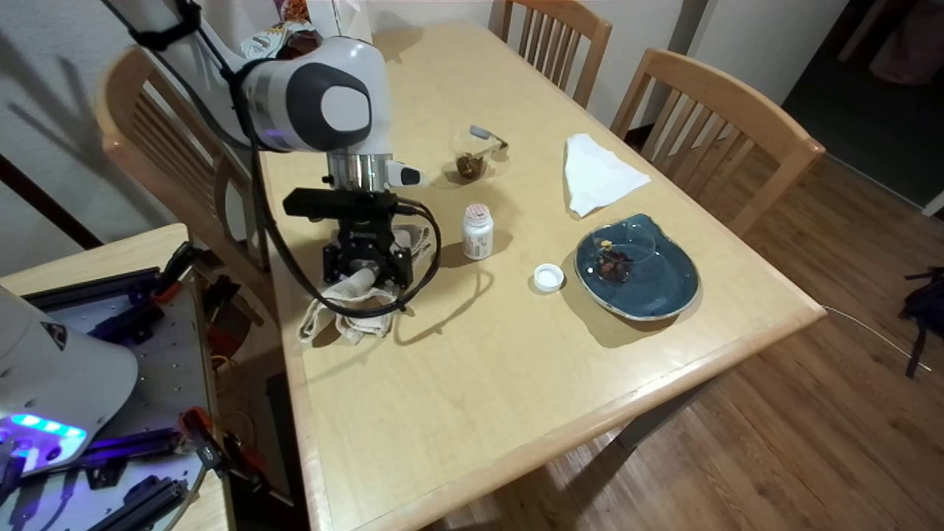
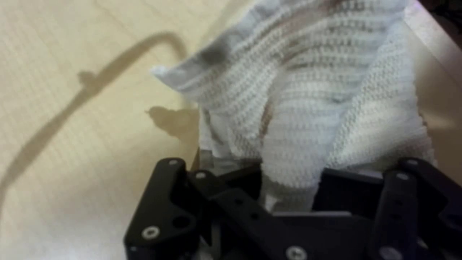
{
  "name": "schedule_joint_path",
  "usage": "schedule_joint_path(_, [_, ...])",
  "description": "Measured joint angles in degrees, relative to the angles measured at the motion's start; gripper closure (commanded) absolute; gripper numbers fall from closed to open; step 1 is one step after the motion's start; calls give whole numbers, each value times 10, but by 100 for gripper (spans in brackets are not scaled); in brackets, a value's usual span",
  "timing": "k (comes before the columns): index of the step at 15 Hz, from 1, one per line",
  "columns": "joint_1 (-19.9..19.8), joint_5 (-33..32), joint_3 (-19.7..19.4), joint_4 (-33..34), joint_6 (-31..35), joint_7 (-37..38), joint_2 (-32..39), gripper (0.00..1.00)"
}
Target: Use the towel to wipe the table
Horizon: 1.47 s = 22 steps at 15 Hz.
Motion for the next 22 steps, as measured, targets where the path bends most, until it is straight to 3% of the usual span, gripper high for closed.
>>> schedule_joint_path(12, [84, -8, 60, 63, -86, 5, 40, 95])
schedule_joint_path(18, [85, -6, 61, 91, -132, 21, 60, 95])
schedule_joint_path(22, [63, 2, 33, 93, -148, 29, 64, 95])
